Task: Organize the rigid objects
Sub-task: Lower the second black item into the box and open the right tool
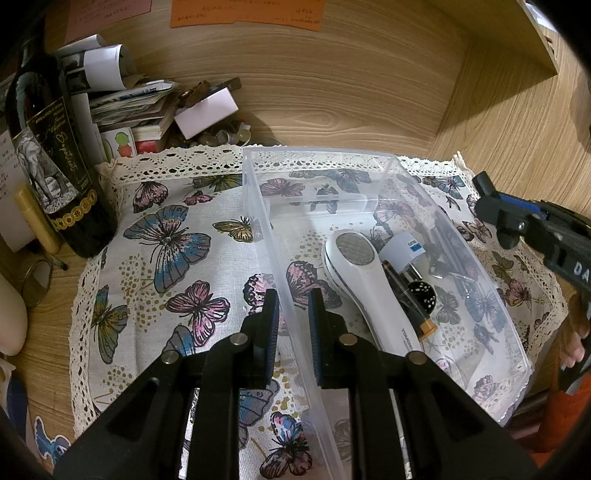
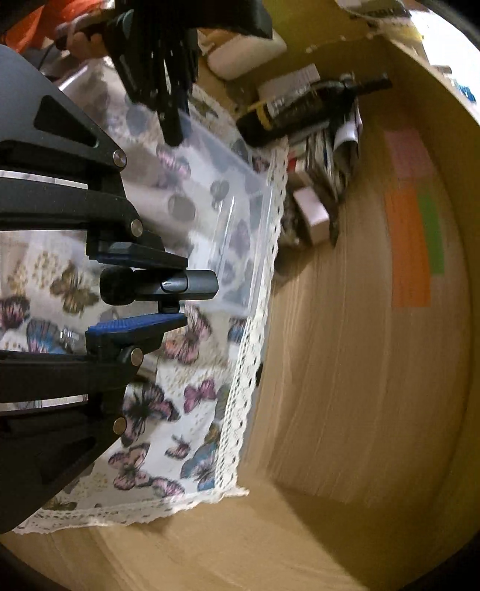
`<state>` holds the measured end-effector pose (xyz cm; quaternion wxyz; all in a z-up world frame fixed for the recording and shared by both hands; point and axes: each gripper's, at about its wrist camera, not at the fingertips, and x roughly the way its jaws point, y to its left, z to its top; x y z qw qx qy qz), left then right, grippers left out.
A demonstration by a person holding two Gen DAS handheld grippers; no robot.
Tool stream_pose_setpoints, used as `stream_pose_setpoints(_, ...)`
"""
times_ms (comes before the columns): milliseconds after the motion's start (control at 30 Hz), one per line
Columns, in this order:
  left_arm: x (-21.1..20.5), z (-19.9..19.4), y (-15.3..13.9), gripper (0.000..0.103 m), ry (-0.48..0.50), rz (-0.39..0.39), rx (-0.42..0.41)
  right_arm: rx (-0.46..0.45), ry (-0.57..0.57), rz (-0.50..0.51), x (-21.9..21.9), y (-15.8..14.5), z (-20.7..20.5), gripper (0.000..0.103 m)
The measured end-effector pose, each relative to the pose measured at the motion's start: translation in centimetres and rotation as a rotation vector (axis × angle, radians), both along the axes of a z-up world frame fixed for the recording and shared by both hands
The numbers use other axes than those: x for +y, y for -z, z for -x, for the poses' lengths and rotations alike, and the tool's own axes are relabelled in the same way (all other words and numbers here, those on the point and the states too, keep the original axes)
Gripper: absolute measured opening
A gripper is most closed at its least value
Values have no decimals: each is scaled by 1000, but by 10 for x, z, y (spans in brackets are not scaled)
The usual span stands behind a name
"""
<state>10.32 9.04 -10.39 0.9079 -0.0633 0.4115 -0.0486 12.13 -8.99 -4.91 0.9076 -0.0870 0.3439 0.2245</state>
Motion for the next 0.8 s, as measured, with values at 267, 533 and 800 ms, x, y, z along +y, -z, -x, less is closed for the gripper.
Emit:
stream_pose_setpoints(267, -1, 0, 0, 14, 0, -1, 0, 44, -87, 39, 27, 14, 5, 21)
stream_pose_setpoints(533, -1, 0, 0, 14, 0, -2, 0, 117, -111, 64, 37, 32, -1, 21)
stream_pose_setpoints(800, 0, 0, 0, 14, 0, -2, 0, 145, -110, 84, 42, 41, -3, 21)
